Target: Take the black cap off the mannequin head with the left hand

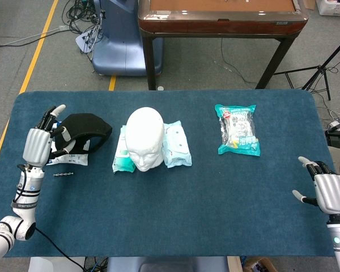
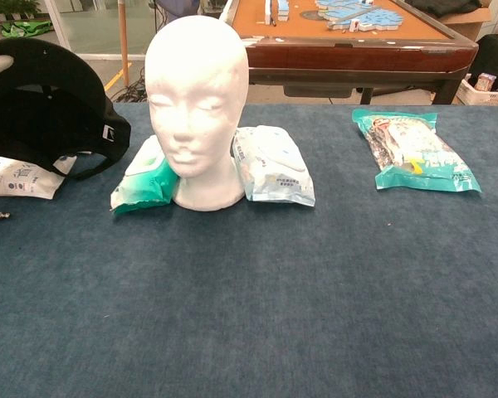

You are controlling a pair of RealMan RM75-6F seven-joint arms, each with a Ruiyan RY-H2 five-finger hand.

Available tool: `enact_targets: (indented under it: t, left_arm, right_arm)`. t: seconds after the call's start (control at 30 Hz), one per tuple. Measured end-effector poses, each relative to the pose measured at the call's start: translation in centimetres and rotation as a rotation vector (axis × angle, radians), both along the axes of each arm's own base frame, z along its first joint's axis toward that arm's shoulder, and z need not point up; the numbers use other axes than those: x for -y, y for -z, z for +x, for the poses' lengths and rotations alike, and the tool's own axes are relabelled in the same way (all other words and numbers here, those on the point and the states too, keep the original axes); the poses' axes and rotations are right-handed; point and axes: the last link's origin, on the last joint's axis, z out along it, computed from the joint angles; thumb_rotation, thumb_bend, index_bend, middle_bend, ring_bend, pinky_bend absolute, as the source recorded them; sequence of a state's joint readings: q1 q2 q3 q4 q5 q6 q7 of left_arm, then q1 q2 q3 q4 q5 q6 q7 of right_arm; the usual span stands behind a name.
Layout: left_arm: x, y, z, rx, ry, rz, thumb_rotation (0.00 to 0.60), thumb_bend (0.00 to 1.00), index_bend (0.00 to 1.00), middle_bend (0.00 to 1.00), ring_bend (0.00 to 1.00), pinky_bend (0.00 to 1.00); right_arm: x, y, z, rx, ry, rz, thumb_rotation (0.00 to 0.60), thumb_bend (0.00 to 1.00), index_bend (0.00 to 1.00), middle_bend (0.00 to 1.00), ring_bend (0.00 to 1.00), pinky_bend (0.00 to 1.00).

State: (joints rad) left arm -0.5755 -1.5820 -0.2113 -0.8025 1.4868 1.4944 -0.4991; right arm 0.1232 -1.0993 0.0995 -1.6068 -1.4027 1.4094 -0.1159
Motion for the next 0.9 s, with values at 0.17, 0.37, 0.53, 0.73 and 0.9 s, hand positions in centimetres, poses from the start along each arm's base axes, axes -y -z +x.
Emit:
enact_targets:
  t: [0.17, 0.37, 0.53, 0.73, 0.9]
  left_arm:
    - [1.4, 0.2, -0.7, 0.007, 0.015, -0.018, 0.600, 0.28, 0.68, 0.10, 0.06, 0.29]
    - [3.2, 0.4, -1.5, -0.014, 0.016, -0.066, 0.600, 0.28, 0.68, 0.10, 0.06, 0.27]
    - [4.6, 0.6, -1.9, -0.048, 0.016, -0.109, 0.600, 0.28, 0.68, 0.10, 0.06, 0.26]
    - [6.7, 1.1, -2.2, -0.106, 0.028, -0.166, 0.600, 0.28, 0.68, 0.10, 0.06, 0.26]
    - [8.7, 1.6, -2.4, -0.164, 0.049, -0.205, 0.600, 0.28, 0.68, 0.11, 0.06, 0.26]
  right_arm:
    - [0.0, 0.1, 0.0, -0.002, 0.001, 0.001, 0.600, 0.13, 0.20, 0.33, 0.23, 0.50]
    - [0.0, 0.1, 0.0, -0.004, 0.000, 0.002, 0.600, 0.13, 0.20, 0.33, 0.23, 0.50]
    - [0.1, 0.2, 0.1, -0.007, 0.000, 0.003, 0.600, 0.13, 0.20, 0.33, 0.23, 0.50]
    - [0.1, 0.2, 0.1, -0.007, 0.000, 0.002, 0.600, 0.13, 0.20, 0.33, 0.23, 0.50]
    - [0.0, 0.2, 0.1, -0.007, -0.001, 0.003, 0.600, 0.13, 0.20, 0.33, 0.23, 0.50]
